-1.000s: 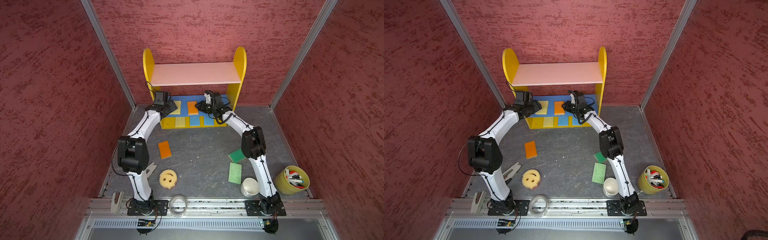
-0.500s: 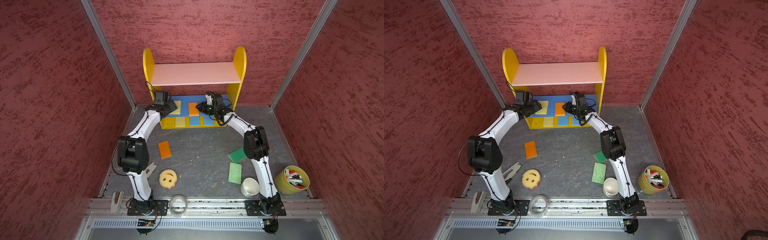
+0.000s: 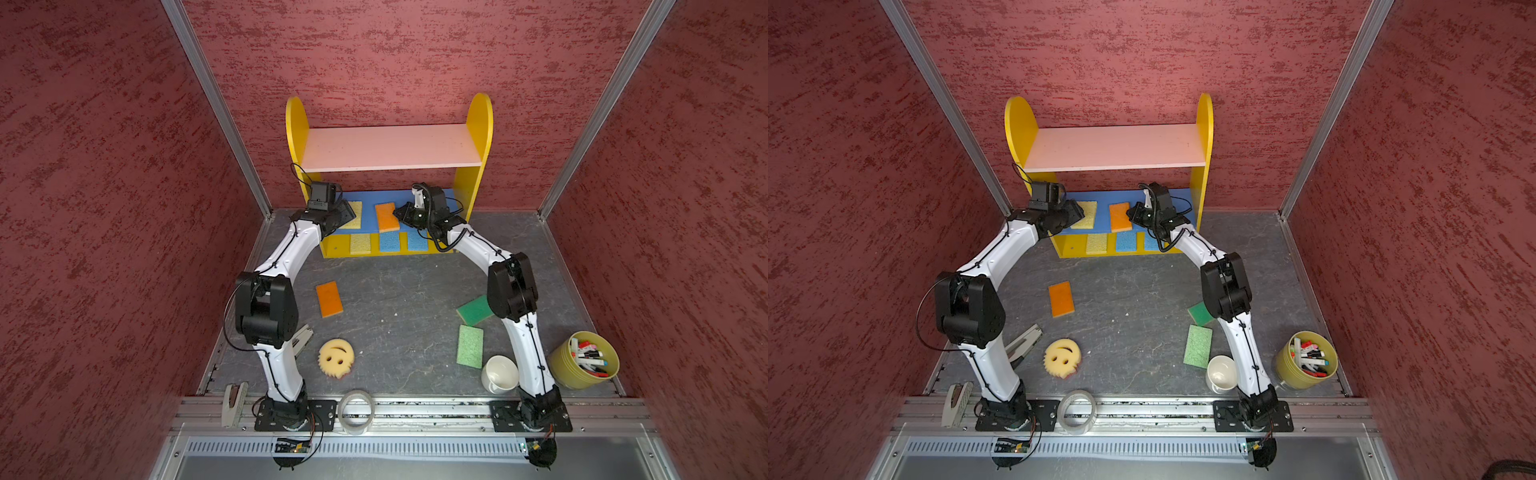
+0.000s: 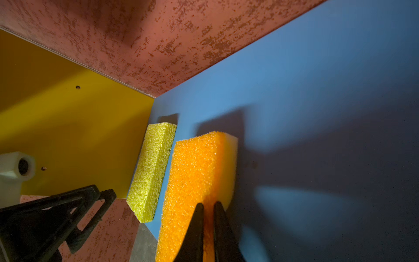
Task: Arrange cleaning sponges on a shelf
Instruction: Rotate the cleaning sponge at the shelf, then pick up the cleaning sponge from the bottom-center of the table.
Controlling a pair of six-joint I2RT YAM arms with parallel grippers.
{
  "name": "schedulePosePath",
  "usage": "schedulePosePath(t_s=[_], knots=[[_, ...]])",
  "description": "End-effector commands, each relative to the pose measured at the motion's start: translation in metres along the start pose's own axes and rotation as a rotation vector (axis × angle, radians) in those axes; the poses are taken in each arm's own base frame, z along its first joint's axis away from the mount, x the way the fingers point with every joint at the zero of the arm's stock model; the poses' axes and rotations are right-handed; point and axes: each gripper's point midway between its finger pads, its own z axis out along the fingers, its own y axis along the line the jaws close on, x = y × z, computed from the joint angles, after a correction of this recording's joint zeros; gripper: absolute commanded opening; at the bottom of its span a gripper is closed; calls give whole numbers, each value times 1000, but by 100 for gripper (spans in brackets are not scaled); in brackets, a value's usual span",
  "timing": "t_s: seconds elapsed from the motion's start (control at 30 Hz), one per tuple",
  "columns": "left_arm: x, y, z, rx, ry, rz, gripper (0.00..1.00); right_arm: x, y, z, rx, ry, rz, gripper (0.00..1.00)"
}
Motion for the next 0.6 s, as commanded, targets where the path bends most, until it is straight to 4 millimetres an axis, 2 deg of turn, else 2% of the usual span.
schedulePosePath(t_s=[0.0, 0.2, 0.57], knots=[[-3, -7, -2, 26, -14, 1, 71, -14, 6, 0, -10, -73, 33, 11], [-1, -6, -1, 22, -12, 3, 71, -21, 6, 3, -13, -104, 58, 12], [-1, -6, 0, 24, -12, 0, 71, -11, 3, 10, 5, -94, 68, 15]])
